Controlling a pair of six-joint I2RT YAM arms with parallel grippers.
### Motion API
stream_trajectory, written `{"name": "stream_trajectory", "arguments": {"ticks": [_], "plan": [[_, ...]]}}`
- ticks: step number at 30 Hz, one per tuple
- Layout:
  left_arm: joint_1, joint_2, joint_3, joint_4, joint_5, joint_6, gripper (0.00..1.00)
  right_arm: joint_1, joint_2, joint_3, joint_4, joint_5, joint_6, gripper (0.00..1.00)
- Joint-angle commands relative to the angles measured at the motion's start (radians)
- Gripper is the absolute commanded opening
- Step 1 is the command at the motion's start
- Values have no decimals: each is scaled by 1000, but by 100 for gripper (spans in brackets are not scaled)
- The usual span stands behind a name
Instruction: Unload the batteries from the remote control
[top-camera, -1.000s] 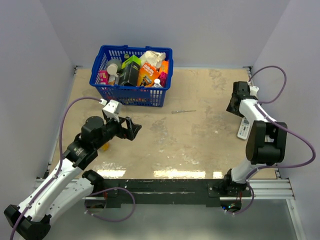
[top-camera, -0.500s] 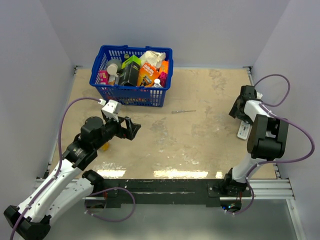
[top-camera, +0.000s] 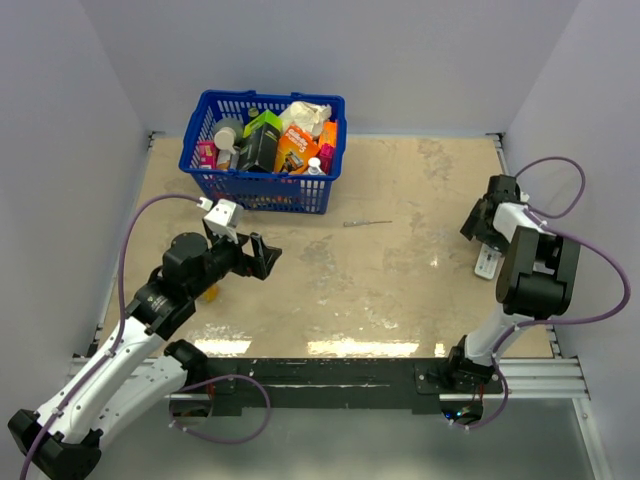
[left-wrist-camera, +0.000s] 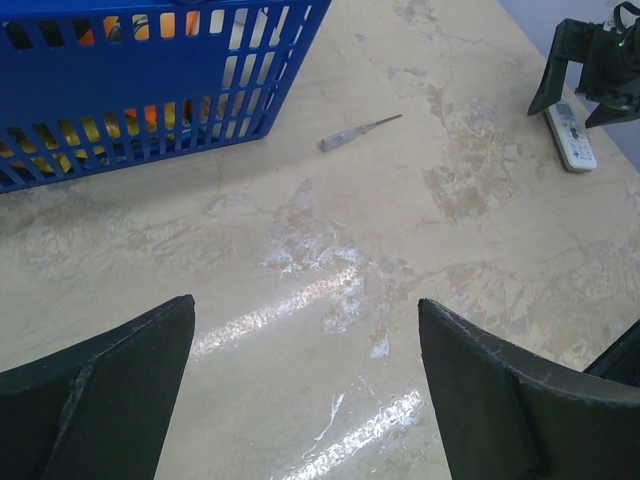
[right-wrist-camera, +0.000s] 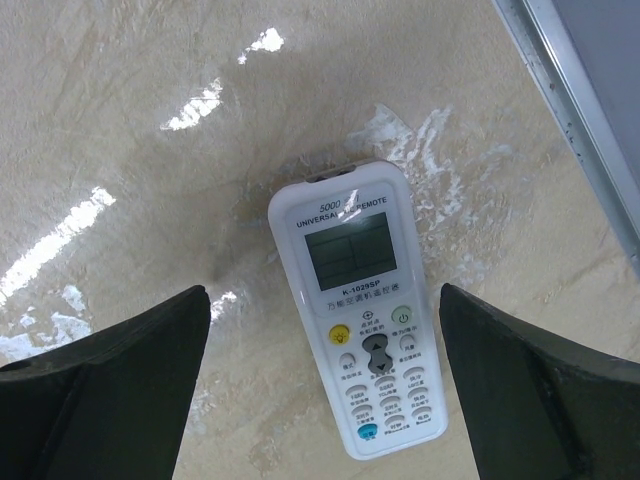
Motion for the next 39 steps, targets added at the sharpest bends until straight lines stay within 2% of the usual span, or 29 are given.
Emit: {"name": "stream_trajectory", "arguments": {"ticks": [1, 15, 19, 20, 22, 27, 35, 39], "plan": [[4, -6, -1, 53, -15, 10, 96, -10, 10, -5, 15, -31, -3, 98], [6, -51, -3, 44, -19, 12, 96, -31, 27, -28, 36, -183, -16, 96], [6, -63, -3, 34, -33, 15, 96, -31, -11, -38, 47, -252, -28, 86], [4, -68, -3, 33, -33, 15, 96, -31, -13, -39, 50, -266, -28, 81], [6, -72, -1, 30, -33, 15, 96, -30, -10, -37, 55, -313, -34, 77], [4, -91, 0, 27, -33, 15, 96, -19, 3, -28, 68, -413, -28, 58], [4, -117, 2, 17, -68, 21, 96, 128, -14, -32, 68, -499, 3, 50], [6, -121, 3, 16, -74, 27, 96, 197, -76, -94, 113, -614, 39, 48]]}}
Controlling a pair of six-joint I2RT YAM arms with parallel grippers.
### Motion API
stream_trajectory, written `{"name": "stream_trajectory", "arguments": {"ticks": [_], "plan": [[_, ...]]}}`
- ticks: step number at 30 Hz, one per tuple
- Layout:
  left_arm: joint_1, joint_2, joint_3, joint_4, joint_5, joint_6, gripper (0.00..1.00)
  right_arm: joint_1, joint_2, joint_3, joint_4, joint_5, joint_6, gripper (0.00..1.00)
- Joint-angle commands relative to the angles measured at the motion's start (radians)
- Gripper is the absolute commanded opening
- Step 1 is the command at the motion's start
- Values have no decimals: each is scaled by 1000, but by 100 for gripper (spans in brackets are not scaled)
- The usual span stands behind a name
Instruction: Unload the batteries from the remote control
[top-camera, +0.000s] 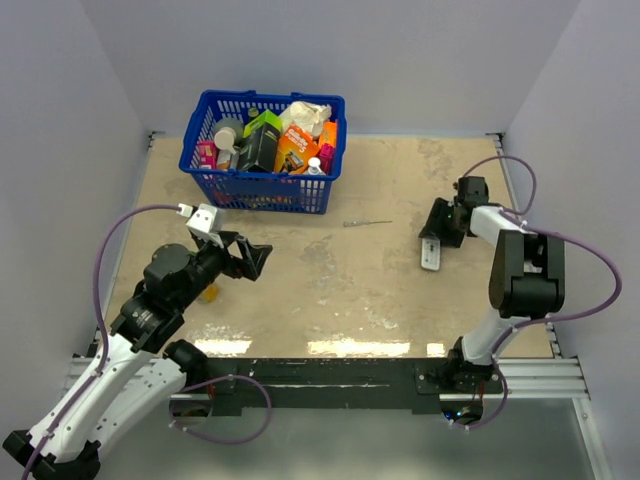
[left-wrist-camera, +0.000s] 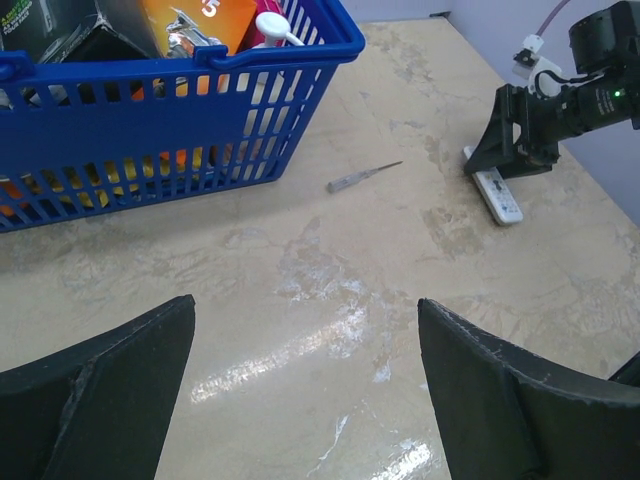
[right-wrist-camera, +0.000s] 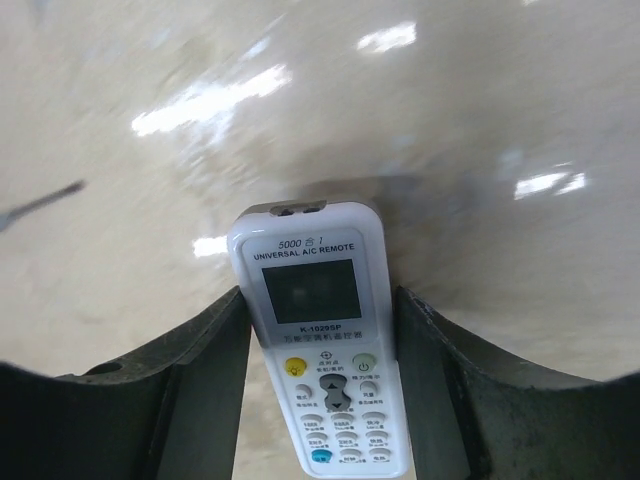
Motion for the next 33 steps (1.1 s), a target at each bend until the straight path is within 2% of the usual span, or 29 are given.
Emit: {"name": "stream_trajectory", "arguments": {"ticks": [1, 3, 9, 11, 12, 16, 19, 23, 26, 33], "plan": [[6, -9, 5, 25, -23, 25, 96, 78, -104, -64, 45, -174, 51, 47], [6, -9, 3, 22, -24, 26, 96, 104, -143, -122, 113, -285, 74, 47], [4, -6, 7, 22, -10, 14, 96, 244, -267, -239, 276, -428, 173, 46], [6, 2, 8, 24, 11, 7, 96, 328, -298, -266, 343, -493, 213, 46], [4, 5, 10, 28, 10, -3, 95, 359, -305, -285, 412, -514, 216, 46], [4, 34, 19, 40, 103, -81, 94, 480, -345, -306, 495, -540, 201, 44], [6, 75, 23, 65, 178, -102, 93, 511, -359, -332, 584, -594, 196, 43], [6, 154, 71, 66, 209, -130, 92, 537, -367, -355, 701, -687, 212, 38], [6, 210, 100, 100, 255, -165, 90, 567, -403, -375, 775, -720, 209, 38], [4, 350, 122, 230, 387, -324, 86, 646, -471, -386, 836, -752, 170, 38]]}}
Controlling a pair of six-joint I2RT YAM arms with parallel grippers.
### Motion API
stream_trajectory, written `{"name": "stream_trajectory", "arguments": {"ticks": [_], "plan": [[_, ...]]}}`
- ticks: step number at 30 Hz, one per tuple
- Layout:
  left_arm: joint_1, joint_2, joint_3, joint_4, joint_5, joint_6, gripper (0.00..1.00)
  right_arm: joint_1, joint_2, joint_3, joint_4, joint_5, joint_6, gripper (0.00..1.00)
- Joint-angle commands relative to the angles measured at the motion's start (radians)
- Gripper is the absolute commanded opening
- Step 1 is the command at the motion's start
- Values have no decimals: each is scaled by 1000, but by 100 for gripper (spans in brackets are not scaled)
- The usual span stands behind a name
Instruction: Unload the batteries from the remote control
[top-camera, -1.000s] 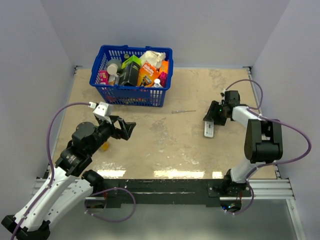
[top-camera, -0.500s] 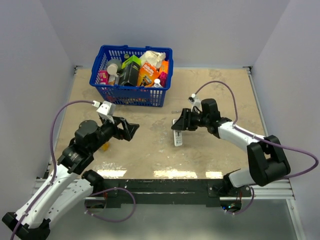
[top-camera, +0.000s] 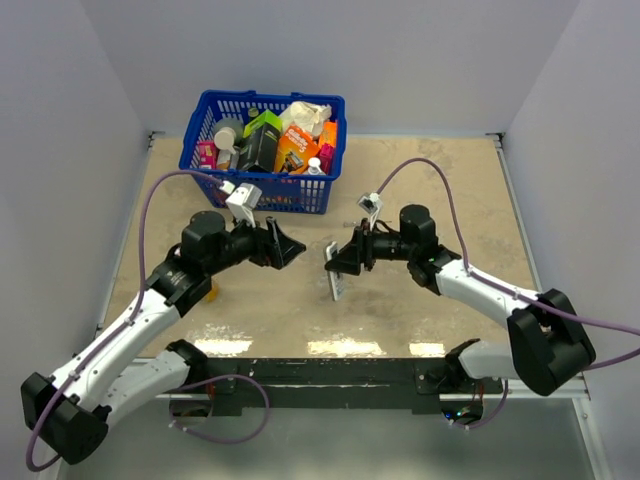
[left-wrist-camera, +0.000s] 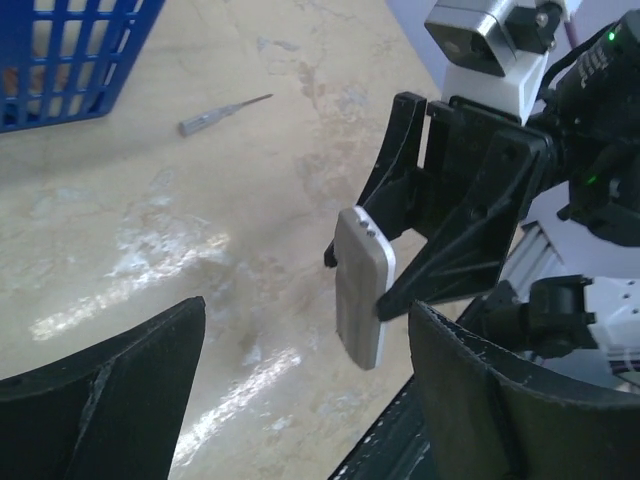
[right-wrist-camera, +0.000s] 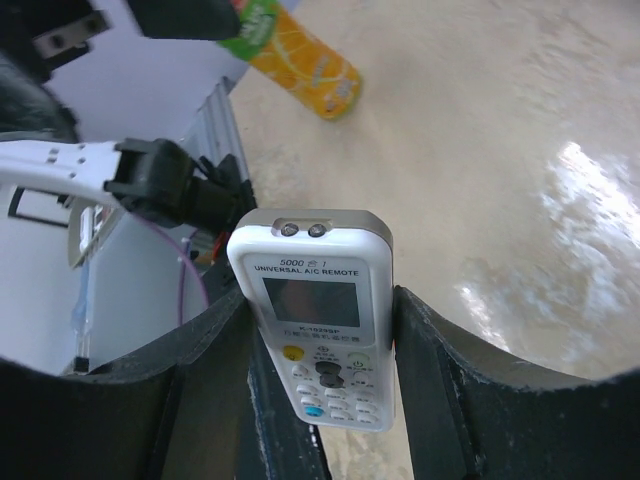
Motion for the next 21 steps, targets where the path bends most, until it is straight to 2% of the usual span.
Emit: {"name": "stream_trajectory", "arguments": {"ticks": [1, 7, 17, 21], "plan": [[4, 59, 45, 149, 129, -135, 85, 35, -34, 14, 119, -59, -13, 38], [4, 171, 80, 181, 206, -227, 81, 65, -14, 47, 116, -27, -11, 37], [4, 265, 108, 83, 199, -229, 77, 116, -4, 80, 95, 62, -4, 36], [6, 289, 103, 75, 206, -230, 70, 128, -16, 83, 84, 88, -7, 36]]}}
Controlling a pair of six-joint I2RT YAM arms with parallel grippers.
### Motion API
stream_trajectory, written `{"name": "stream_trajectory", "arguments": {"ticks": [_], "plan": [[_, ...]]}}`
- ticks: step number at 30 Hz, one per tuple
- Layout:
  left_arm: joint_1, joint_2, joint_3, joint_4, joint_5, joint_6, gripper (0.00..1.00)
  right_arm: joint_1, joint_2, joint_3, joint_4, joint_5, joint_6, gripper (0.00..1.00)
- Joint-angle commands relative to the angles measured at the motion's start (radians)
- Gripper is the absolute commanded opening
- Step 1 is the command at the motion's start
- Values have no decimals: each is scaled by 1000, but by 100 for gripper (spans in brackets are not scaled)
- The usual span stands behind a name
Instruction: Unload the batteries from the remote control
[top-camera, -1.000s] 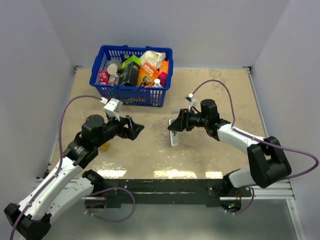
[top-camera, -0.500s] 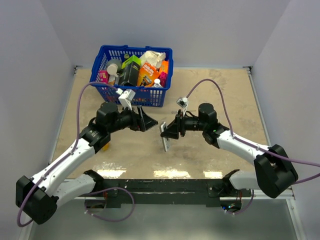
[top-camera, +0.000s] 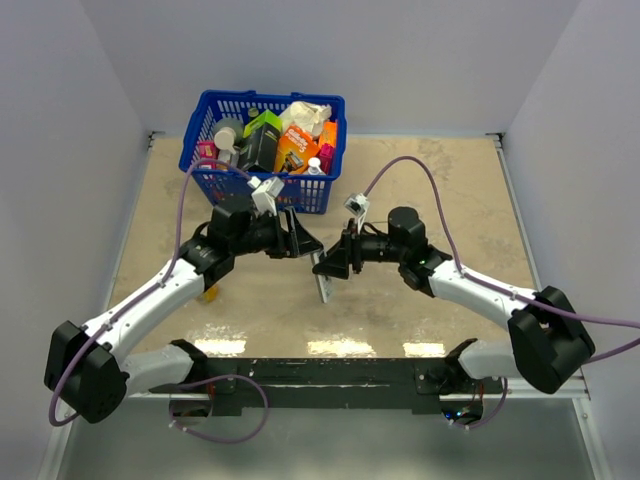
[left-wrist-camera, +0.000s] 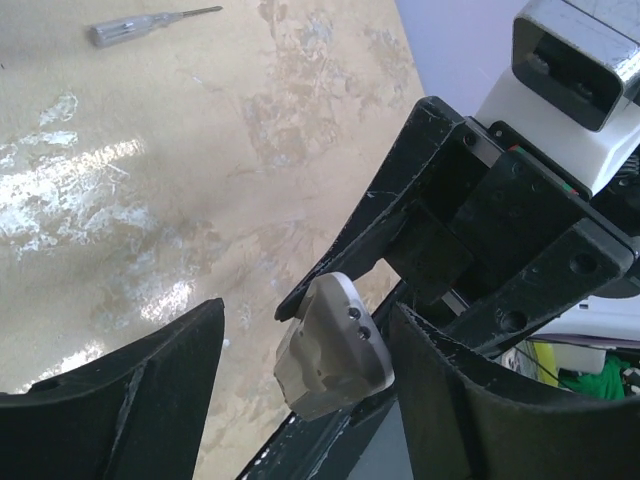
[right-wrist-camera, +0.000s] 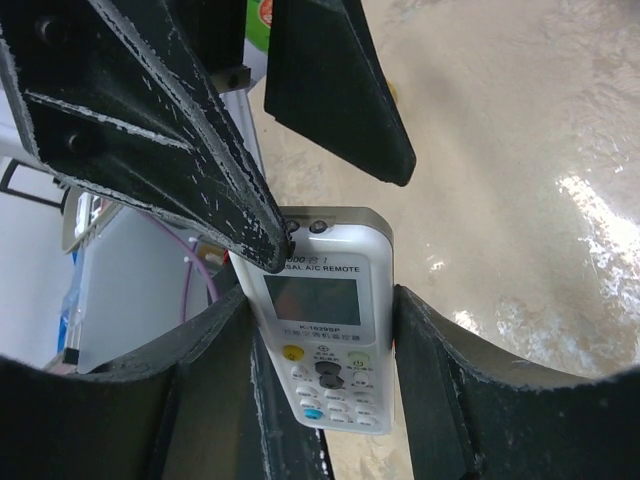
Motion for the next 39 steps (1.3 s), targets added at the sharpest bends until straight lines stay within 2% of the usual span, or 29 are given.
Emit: {"name": "stream_trajectory", "arguments": {"ticks": [1, 9, 19, 22, 23, 25, 26, 29, 30, 31, 32, 39], "plan": [[4, 19, 28, -10, 27, -21, 69, 11, -14, 52, 18, 46, -5, 36], [4, 41, 8, -36, 34, -32, 58, 26, -4, 49, 21, 78, -7, 36], [6, 55, -47, 11, 98, -102, 63, 28, 9, 40, 22, 98, -16, 35], [4, 64, -44, -4, 84, -90, 53, 28, 6, 48, 4, 104, -30, 36], [4, 73, -44, -4, 86, -88, 44, 30, 3, 48, -1, 115, -36, 36], [4, 85, -44, 0, 90, -90, 33, 30, 3, 51, -21, 129, -45, 39], [6, 87, -44, 2, 90, -95, 20, 28, 4, 51, -30, 138, -48, 41], [4, 94, -38, 0, 75, -95, 0, 28, 4, 54, -62, 182, -62, 59], [4, 91, -35, -15, 63, -98, 0, 30, -4, 57, -80, 207, -71, 63], [6, 91, -33, -18, 52, -98, 0, 30, -11, 59, -96, 224, -77, 73], [4, 91, -27, -21, 37, -104, 0, 33, -25, 59, -111, 241, -85, 75], [6, 97, 22, -53, -14, -153, 0, 95, -151, -1, -226, 513, -276, 78]]}}
